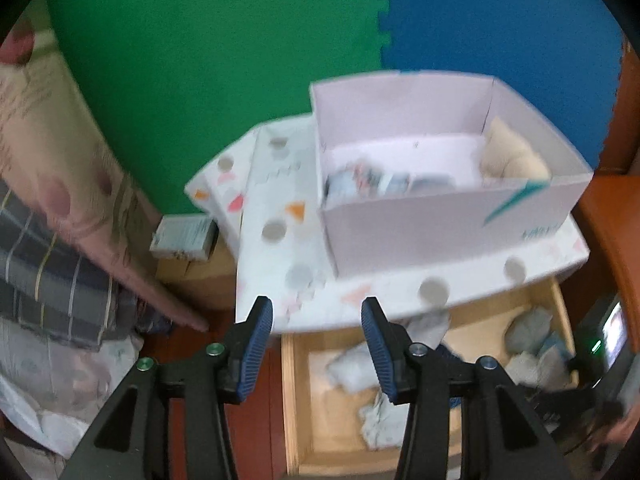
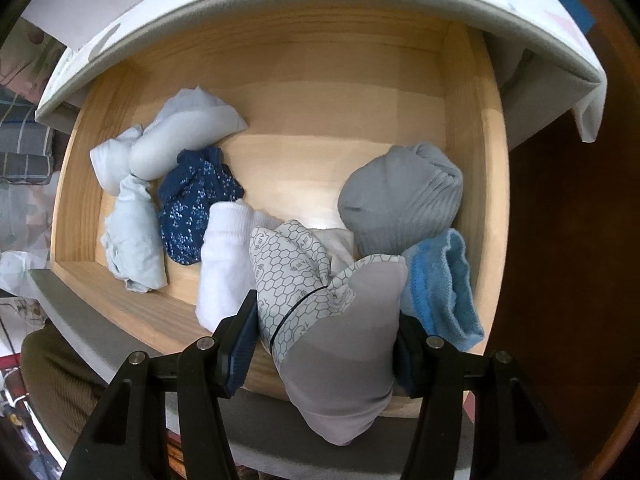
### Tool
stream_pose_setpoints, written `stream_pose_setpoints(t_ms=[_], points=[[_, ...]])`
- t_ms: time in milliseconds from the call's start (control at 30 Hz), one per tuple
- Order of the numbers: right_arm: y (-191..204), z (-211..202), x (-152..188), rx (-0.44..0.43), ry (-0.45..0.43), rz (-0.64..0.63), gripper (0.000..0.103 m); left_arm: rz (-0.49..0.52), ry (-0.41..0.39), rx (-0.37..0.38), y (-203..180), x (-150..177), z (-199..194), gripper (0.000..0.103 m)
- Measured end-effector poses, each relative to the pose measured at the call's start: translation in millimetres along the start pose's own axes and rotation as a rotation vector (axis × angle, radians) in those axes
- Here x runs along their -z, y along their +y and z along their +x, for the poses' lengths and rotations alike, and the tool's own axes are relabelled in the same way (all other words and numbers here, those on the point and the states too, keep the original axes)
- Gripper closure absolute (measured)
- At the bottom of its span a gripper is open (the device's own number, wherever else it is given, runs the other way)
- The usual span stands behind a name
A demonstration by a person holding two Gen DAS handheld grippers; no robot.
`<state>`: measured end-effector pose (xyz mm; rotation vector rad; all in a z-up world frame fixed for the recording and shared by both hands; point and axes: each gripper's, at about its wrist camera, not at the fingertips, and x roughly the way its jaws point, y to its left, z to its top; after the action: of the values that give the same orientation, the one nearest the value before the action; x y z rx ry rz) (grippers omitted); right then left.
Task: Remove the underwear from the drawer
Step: 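Return the left tool over the drawer while the right tool lifts the mesh garment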
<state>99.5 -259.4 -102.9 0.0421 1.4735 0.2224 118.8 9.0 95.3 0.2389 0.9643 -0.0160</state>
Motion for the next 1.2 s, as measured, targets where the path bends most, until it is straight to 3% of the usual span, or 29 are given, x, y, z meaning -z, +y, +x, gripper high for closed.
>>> stream_pose_setpoints(t_ms=[200, 433, 633, 833, 967, 1200], points=[[-0.7, -13.6, 2.7, -0.009, -0.076, -0.010, 0.050, -0.048, 0.072, -0.002, 3.5, 56.6, 28.3, 0.056], [-3.8, -19.0, -0.3, -0.003, -0.094, -0.017, 0.050, -0.099, 0.120, 0.003, -0.7, 100.9, 54.2, 0.056], [-1.0, -24.3, -3.5, 0.010, -0.087, 0.008, 0.050, -0.202, 0.159, 0.064, 4.9, 114.9, 70.7, 0.056], [10.2, -52.6, -9.1, 0.004, -0.114, -0.001, 0.050, -0.283, 0.172, 0.073, 15.0, 122.5, 78.1, 0.056], [18.1, -85.6, -13.7, 0.006, -0.152, -0.025, 0.050, -0.261, 0.201, 0.078, 10.2, 124.1, 83.6, 0.056], [44.5, -158.9, -23.6, 0.004, -0.278, -0.105, 0.050, -0.211, 0.180, 0.033, 1.2, 123.8, 79.5, 0.056]])
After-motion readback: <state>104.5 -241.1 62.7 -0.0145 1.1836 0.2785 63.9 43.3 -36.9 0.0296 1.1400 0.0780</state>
